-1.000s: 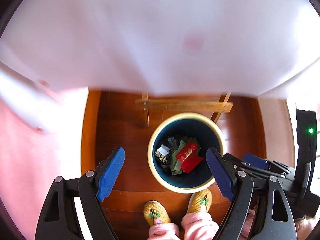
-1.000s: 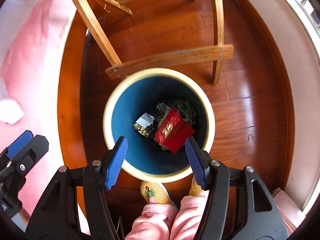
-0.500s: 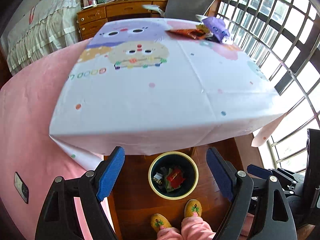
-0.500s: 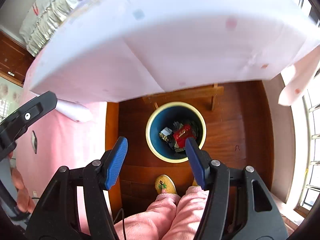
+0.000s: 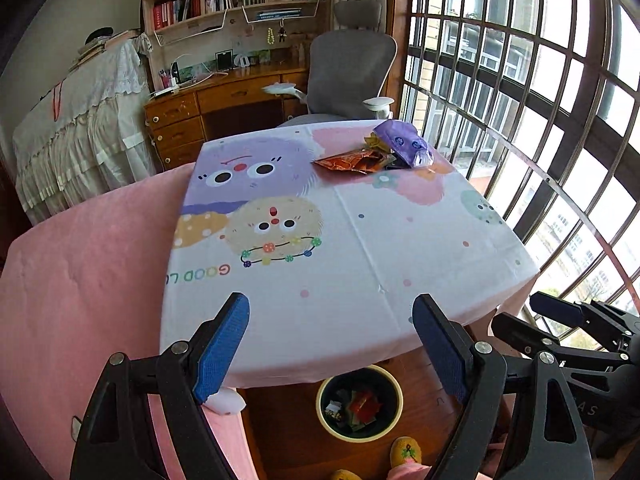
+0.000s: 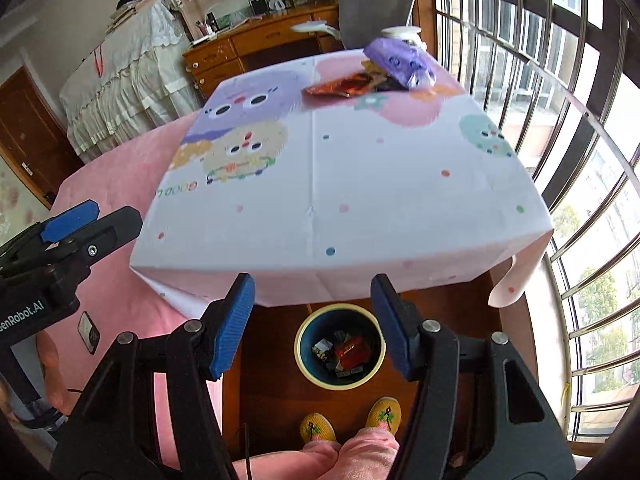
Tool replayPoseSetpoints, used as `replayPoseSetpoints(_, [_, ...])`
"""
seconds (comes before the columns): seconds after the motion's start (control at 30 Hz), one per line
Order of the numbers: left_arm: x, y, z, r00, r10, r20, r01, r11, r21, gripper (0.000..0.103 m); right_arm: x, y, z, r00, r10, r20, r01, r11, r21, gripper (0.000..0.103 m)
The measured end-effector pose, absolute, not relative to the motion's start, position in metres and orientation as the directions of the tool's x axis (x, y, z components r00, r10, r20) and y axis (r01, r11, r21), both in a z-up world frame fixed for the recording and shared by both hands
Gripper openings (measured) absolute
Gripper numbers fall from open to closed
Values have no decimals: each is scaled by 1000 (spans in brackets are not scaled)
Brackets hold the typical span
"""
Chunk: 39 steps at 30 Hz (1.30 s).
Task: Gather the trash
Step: 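Raise both tools back up toward the table, then grasp the orange-gold packet with the left tool while the right tool grasps the purple bag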
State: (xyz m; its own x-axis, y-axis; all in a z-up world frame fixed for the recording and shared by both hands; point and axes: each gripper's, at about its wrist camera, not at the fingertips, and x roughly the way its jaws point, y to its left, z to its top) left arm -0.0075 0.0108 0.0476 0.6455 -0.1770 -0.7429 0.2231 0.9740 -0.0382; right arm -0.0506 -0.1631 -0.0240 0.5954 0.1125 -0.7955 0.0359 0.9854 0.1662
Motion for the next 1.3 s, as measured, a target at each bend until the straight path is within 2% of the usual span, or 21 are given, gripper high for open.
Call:
replayPoseSetpoints(0.23, [23,2,69,661,-185,-727,248,969,-20,85,-32,-175,33,666,50,-745,47,993,109,57])
replayPoseSetpoints(0.47, [79,-16,70,660,-180,-729,232,972,-30,85,1,-203,59,693,22,-720,72,992,100,57])
replayPoseSetpoints(0.73, [184,-53,58,646,-100,-757,165,986,11,85,97,-252,46,690,61,-721,38,992,121,57])
replayPoseSetpoints(0.9, [259,-94,40,602,-59,-796,154,987,44,85,180,-294,18,635,105,-765,28,987,159,57])
replayPoseSetpoints(1.23, [401,-161,-23,474,-22,-880,119,992,40,85,350,-385,-20,558,159,-814,-56,986,155,57])
replayPoseSetpoints(1.3, [423,-169,-41,436,-17,-900,132,990,45,85,383,-396,-35,533,161,-831,-64,987,150,64])
